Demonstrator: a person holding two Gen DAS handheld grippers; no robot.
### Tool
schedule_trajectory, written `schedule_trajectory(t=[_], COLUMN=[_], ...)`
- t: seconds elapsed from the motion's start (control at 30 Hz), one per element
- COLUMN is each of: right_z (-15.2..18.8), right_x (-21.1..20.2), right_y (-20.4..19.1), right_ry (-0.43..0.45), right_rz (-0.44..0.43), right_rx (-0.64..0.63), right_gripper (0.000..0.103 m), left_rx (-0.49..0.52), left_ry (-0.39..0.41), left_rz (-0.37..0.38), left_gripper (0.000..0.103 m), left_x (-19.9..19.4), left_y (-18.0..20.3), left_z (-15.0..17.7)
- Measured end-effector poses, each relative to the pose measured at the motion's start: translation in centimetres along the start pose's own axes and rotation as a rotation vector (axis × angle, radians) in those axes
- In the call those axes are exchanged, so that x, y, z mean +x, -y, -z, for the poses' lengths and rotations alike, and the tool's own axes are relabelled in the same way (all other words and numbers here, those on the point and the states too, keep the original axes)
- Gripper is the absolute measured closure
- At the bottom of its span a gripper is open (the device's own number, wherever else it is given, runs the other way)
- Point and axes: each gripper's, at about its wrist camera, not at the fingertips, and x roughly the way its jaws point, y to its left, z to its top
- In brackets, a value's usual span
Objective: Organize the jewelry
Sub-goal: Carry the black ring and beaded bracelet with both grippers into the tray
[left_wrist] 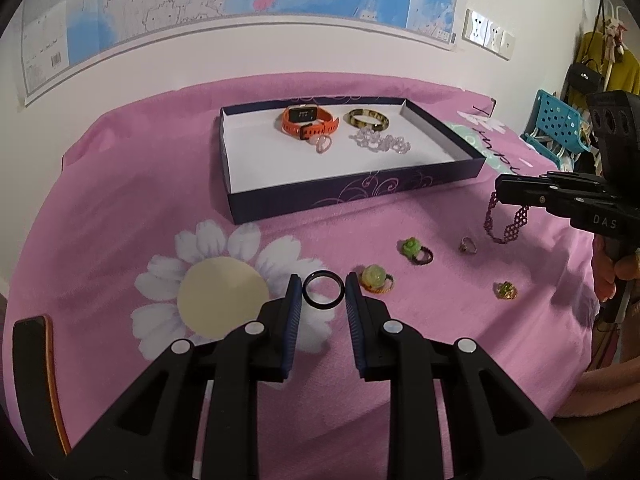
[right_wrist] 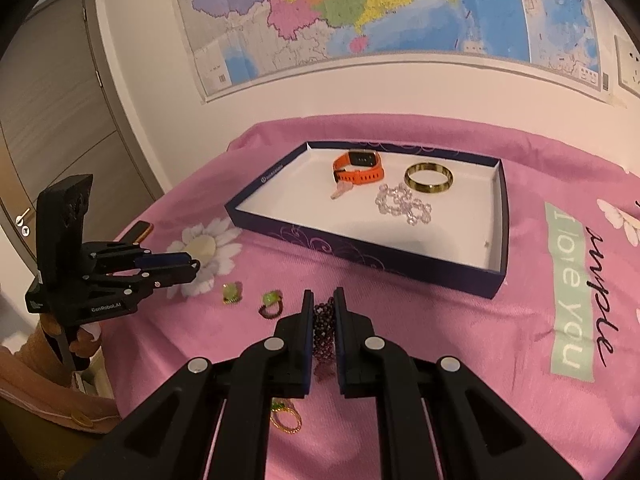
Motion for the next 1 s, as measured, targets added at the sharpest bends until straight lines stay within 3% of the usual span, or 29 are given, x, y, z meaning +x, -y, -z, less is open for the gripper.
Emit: schedule_trajectory(t=[0.33, 0.77, 1.0], right_z=[-1.7, -6.3, -7.9], right_x=[-0.5, 0.1, 1.8], right_y=[0.2, 2.2, 3.3], right_ry=[0.035, 0.107, 0.101], right_rz=[0.004, 0.013, 0.001], right_rx=[-0.012, -0.009, 0.012], right_gripper=[0.095, 0.095, 0.095], left_rx=[0.008, 0.025, 0.034], left_ry=[0.038, 0.094, 0.097], left_rz=[0.015, 0.018, 0.016], left_gripper=[0.08, 0.08, 0.08], left_x=[-0.3, 1.4, 2.9], left_y=[0.4, 0.5, 0.5], left_z=[-1.5, -6.5, -8.5])
